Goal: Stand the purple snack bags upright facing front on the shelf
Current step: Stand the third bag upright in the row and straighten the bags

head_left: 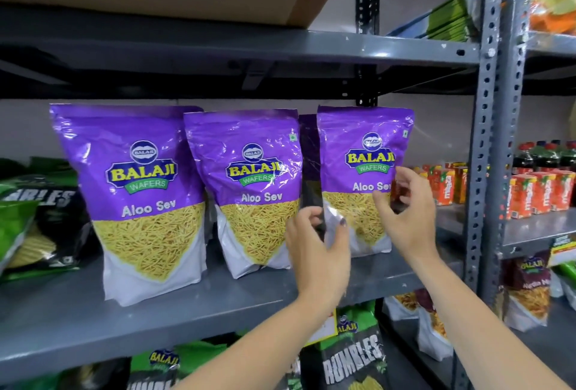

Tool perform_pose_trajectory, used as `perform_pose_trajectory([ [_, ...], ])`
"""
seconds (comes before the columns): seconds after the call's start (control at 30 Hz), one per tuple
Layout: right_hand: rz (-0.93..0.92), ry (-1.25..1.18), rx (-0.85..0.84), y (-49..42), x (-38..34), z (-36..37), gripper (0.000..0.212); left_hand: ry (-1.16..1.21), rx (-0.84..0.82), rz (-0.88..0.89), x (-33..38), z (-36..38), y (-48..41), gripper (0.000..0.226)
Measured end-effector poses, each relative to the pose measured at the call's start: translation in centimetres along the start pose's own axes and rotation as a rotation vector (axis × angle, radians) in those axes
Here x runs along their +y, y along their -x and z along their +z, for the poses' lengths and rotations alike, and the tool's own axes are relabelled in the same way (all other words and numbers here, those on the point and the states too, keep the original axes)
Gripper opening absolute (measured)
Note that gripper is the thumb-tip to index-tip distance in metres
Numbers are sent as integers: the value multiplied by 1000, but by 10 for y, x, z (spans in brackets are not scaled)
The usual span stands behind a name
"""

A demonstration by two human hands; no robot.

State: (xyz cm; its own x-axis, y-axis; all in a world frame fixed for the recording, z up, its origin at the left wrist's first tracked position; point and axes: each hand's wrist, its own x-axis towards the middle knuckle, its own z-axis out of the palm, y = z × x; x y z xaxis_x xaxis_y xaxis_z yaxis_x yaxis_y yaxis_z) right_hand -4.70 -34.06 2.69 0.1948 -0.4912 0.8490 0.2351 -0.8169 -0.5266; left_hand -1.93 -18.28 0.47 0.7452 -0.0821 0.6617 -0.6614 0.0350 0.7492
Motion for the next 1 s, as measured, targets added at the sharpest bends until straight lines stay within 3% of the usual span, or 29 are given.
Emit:
perform_pose_trajectory([
  [0.07,-138,37,36,9,-26,13,35,-47,139,86,-3,-31,-6,30],
  [0.17,-88,-44,-135,28,-55,45,29,-236,286,51,-20,-70,-29,38],
  [0.33,12,-122,-525,56,-69,86,80,-435,83,-72,-47,-97,-46,72],
  [0.43,100,-206,-662,66,-70,94,89,-532,-11,-76,-57,-100,-48,77],
  [0.73,126,-224,-604,60,-58,90,94,-670,-87,-135,-55,-80,-51,72],
  [1.0,91,-175,-588,64,-52,91,90,-649,-74,-121,-56,-81,-43,78],
])
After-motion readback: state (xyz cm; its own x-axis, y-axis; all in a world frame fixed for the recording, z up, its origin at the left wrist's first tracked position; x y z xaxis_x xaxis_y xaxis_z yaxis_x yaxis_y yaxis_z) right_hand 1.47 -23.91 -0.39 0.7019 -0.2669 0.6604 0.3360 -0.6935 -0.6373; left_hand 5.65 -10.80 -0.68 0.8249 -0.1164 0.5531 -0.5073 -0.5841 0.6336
